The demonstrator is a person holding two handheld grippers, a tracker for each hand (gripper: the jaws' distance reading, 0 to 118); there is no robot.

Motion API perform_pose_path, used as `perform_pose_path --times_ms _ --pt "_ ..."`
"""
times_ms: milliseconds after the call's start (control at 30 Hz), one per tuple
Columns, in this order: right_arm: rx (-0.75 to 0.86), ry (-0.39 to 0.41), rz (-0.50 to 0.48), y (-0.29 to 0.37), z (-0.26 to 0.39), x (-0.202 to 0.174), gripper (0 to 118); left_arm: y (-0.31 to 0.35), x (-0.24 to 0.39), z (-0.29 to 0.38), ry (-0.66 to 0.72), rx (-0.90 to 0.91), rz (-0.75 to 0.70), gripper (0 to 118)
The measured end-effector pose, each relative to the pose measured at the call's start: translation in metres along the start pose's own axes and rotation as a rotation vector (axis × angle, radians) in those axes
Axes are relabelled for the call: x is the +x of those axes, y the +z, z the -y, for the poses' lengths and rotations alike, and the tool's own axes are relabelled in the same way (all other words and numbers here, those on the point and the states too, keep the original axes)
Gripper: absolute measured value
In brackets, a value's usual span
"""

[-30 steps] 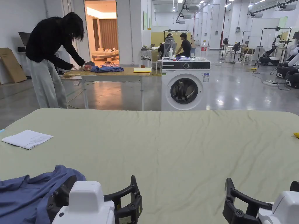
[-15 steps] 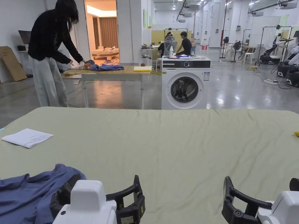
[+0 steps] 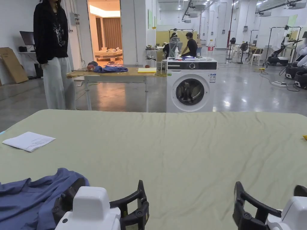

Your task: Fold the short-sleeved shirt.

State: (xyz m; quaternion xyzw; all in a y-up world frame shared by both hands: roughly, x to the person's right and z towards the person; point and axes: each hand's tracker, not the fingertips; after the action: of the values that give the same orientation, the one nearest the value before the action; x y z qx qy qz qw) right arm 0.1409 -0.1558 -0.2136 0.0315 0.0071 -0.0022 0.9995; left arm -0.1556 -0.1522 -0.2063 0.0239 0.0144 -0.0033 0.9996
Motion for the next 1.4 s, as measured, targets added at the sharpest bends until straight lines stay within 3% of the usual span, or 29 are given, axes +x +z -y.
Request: perform_pose_path --times_ms 33,67,100,400,500,567,667,767,867,1100,1233,1267,1300,1333,1367,1400 --pt "0.020 -0.001 -0.018 0.002 0.001 0.001 37 0.002 0.002 0.000 -0.020 0.014 0.002 66" --pt "0.023 0.004 -0.022 0.002 0.001 0.001 0 0.003 0.003 0.000 -0.039 0.023 0.012 19" --pt "0.004 0.023 -0.011 0.000 0.000 0.001 0 0.001 0.004 -0.001 -0.055 0.009 0.013 0" --pt "-0.009 0.010 0.008 -0.005 0.001 0.008 0 -0.012 0.001 0.010 -0.025 -0.032 0.009 0" --pt "-0.016 -0.018 -0.025 -0.015 0.002 -0.002 0 -0.003 -0.020 0.006 -0.023 -0.065 -0.034 0" --pt "-0.040 -0.004 -0.091 -0.024 0.000 -0.026 0 0.007 -0.046 0.006 -0.015 -0.056 -0.120 0" --pt "-0.034 0.044 -0.295 -0.033 -0.005 -0.079 0 0.036 -0.100 -0.001 -0.014 -0.048 -0.294 0" --pt "-0.018 -0.009 -0.459 -0.034 -0.011 -0.129 0 0.070 -0.150 -0.005 -0.009 -0.054 -0.468 0" --pt "-0.042 -0.047 -0.530 -0.037 -0.015 -0.160 0 0.093 -0.176 -0.003 -0.014 -0.075 -0.573 0" --pt "-0.074 -0.007 -0.546 -0.055 -0.013 -0.161 0 0.085 -0.188 -0.007 -0.018 -0.053 -0.558 0" --pt "-0.123 -0.004 -0.521 -0.072 -0.012 -0.142 0 0.005 -0.239 -0.029 -0.071 -0.232 -0.408 0" --pt "-0.136 0.006 -0.510 -0.077 -0.010 -0.138 0 -0.021 -0.260 -0.029 -0.045 -0.309 -0.355 6" --pt "-0.149 0.020 -0.496 -0.082 -0.008 -0.135 0 -0.045 -0.281 -0.024 -0.020 -0.408 -0.296 22" --pt "-0.161 0.033 -0.482 -0.085 -0.006 -0.131 0 -0.068 -0.299 -0.017 0.016 -0.520 -0.224 62" --pt "-0.175 0.038 -0.469 -0.089 -0.002 -0.127 0 -0.093 -0.319 -0.008 0.048 -0.641 -0.204 86" --pt "-0.188 0.036 -0.459 -0.094 0.001 -0.124 0 -0.109 -0.334 0.003 0.080 -0.717 -0.202 96"
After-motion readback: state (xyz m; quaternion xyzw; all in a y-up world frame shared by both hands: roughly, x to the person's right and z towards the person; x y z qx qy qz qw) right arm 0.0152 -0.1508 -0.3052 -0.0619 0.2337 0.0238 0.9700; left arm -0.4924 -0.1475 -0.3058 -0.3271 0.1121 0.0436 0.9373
